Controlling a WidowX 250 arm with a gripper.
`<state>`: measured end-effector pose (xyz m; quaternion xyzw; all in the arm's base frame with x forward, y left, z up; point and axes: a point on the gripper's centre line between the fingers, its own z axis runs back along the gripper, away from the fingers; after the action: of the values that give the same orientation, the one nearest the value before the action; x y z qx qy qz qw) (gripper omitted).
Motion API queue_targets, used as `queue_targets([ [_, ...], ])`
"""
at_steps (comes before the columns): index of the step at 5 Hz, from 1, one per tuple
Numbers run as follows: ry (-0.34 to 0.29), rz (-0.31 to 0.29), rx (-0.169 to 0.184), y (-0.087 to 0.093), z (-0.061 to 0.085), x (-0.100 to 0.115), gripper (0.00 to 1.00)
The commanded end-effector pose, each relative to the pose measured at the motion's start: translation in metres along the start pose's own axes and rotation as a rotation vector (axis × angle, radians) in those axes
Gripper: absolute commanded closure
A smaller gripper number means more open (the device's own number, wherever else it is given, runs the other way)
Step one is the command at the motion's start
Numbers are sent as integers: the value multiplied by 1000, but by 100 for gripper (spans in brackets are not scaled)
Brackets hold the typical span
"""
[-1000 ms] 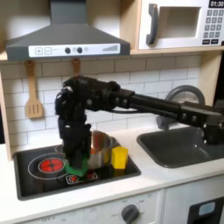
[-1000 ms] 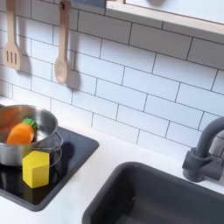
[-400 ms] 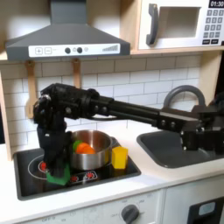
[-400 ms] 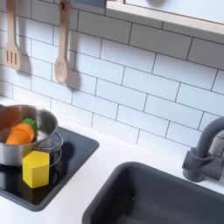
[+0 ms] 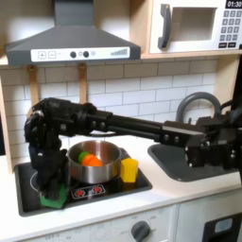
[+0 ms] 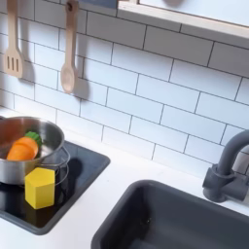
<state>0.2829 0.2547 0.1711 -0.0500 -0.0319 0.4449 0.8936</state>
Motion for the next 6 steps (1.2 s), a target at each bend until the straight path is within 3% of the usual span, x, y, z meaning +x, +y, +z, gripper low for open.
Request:
queue_targets([
  [1, 21, 22, -2, 10, -16, 17, 100],
  [4, -4, 6, -47, -8, -20, 37, 100],
  [5, -10, 15, -53, -11, -20, 39, 100],
  [6, 0, 1, -66, -25, -24, 32, 100],
])
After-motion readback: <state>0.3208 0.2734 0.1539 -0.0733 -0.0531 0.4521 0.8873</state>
